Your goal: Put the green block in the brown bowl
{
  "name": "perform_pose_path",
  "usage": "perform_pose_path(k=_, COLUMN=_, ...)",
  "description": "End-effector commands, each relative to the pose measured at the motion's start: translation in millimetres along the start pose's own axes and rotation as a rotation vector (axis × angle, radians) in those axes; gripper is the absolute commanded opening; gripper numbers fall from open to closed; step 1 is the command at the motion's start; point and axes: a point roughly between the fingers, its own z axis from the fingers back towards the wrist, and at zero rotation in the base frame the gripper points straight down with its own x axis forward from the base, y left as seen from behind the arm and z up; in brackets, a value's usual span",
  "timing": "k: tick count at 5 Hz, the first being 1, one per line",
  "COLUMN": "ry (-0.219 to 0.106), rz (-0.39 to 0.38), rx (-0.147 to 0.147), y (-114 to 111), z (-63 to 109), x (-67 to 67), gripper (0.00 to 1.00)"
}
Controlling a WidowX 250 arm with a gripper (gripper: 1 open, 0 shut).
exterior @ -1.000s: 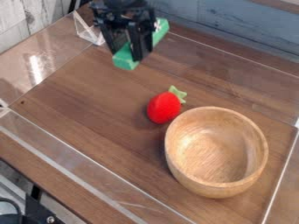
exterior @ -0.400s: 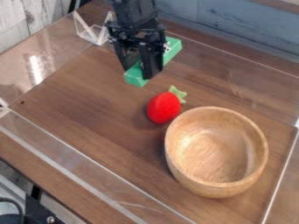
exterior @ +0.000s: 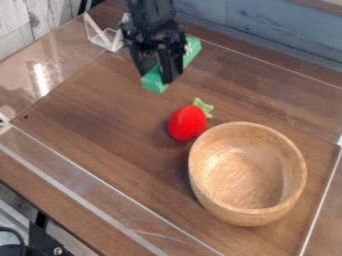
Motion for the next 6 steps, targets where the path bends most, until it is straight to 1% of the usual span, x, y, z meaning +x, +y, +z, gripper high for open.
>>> perform_pose_path(k=1, ry=-0.055, rz=-0.031, rx=0.022, y=-49.1, z=0.6, x=-6.9, gripper=0.0)
perform_pose_path(k=2, ry=-0.046, rz=-0.051, rx=0.021, y=-93.4, z=-28.8, x=-10.1, gripper=0.0)
perform_pose_path(k=3, ry=-0.036, rz=-0.055, rx=0.031, y=-135.5, z=-43.3, x=-10.7, gripper=0.0)
perform_pose_path(k=4, ry=-0.037, rz=-0.079, rx=0.071, y=-153.6, z=-43.1, x=-22.1, gripper=0.0)
perform_pose_path(k=5, ry=-0.039, rz=-0.116, rx=0.11, y=-147.5, z=-37.8, x=-30.4, gripper=0.0)
perform_pose_path(k=6, ry=-0.055, rz=-0.109, rx=0.135, y=-141.9, z=-29.1, x=-35.6, gripper=0.0)
